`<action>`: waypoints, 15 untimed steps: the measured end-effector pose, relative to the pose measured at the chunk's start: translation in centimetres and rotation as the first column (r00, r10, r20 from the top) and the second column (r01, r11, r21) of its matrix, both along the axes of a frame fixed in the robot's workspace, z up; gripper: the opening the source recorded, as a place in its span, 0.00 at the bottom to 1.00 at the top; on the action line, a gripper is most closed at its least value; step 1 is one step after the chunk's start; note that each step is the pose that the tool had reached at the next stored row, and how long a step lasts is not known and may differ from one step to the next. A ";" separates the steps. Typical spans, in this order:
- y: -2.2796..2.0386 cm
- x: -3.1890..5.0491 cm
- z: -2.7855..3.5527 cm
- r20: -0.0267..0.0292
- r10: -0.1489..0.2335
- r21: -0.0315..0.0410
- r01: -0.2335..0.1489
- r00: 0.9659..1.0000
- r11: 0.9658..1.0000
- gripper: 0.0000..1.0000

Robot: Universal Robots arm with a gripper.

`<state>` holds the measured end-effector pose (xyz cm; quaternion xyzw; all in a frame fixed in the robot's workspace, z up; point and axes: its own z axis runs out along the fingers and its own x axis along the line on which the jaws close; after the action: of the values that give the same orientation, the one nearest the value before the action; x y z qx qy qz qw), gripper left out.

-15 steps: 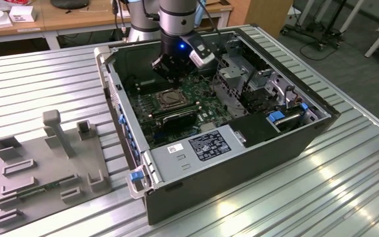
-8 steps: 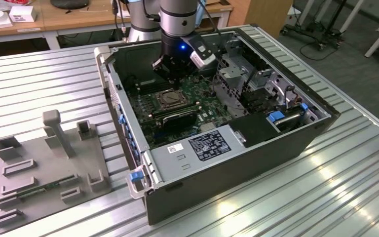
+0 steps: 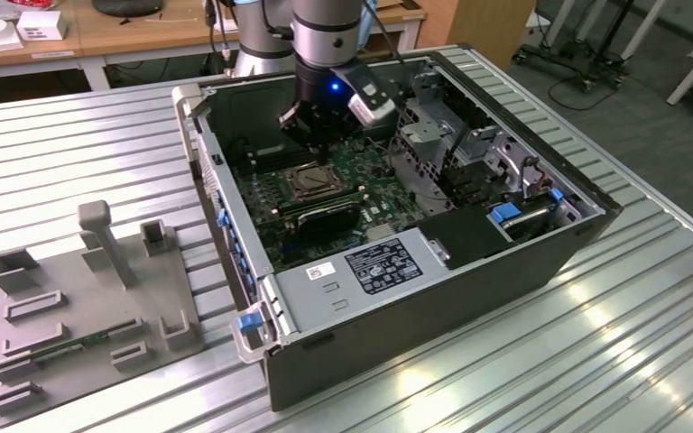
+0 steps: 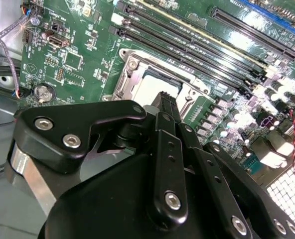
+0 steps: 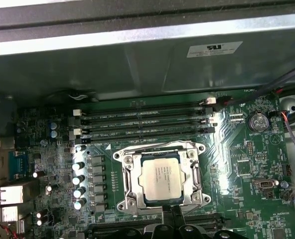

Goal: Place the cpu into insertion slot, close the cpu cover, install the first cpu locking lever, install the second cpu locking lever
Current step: 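Install the second cpu locking lever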

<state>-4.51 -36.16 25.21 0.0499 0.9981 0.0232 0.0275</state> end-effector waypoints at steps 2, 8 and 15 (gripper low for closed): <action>-0.14 0.00 0.00 0.000 0.000 0.000 0.000 1.000 1.000 0.11; -0.70 0.00 0.00 0.000 0.000 0.000 0.000 1.000 1.000 0.11; -1.35 -0.08 -0.01 0.000 0.000 0.000 0.000 1.000 1.000 0.11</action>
<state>-4.59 -37.50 25.20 0.0500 0.9981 0.0232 0.0276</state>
